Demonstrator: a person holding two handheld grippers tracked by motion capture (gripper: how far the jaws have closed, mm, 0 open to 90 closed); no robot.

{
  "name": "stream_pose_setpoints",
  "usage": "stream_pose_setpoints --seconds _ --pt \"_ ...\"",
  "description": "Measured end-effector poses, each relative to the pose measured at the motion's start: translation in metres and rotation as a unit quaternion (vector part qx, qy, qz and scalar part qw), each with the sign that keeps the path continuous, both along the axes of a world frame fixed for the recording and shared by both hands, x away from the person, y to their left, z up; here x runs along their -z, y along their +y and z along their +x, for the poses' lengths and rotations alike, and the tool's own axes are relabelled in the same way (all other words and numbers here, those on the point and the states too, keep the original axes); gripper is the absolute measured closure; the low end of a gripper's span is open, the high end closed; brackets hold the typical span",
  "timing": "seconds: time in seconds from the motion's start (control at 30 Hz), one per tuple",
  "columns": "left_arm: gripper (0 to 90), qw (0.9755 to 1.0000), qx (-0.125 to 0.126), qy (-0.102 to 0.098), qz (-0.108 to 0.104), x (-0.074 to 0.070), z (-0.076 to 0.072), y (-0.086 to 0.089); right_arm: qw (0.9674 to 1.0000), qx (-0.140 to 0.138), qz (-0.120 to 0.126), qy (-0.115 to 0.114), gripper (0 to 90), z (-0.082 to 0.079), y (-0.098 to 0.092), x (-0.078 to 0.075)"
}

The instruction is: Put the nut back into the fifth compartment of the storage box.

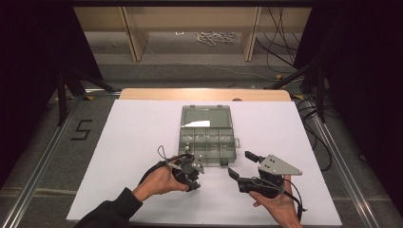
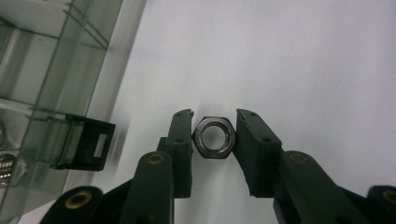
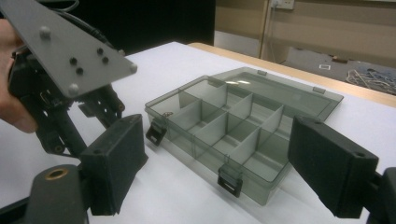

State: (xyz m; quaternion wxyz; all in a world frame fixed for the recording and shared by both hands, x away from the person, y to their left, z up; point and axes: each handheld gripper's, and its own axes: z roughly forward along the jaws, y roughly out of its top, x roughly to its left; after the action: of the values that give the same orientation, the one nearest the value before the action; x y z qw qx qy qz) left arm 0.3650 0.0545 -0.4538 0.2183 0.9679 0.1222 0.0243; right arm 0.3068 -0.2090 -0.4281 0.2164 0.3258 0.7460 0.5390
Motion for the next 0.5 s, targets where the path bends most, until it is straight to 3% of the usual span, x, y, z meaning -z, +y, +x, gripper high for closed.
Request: stream_pose_setpoints --seconds 0.1,0.17,0.5 --pt "67.3 1.0000 0.006 0.000 -0.003 -0.005 0.002 0.002 1.0000 0.001 0.002 -0.002 19.7 0.000 0.000 0.000" --pt "67.3 0.9998 -0.014 -0.001 -0.013 -0.007 0.000 0.003 1.0000 0.001 0.002 -0.001 19.7 0.000 0.000 0.000" --pt "67.3 0.9988 -0.034 -0.010 -0.033 -0.024 0.009 0.017 1.0000 0.000 0.000 -0.001 19.7 0.000 0.000 0.000"
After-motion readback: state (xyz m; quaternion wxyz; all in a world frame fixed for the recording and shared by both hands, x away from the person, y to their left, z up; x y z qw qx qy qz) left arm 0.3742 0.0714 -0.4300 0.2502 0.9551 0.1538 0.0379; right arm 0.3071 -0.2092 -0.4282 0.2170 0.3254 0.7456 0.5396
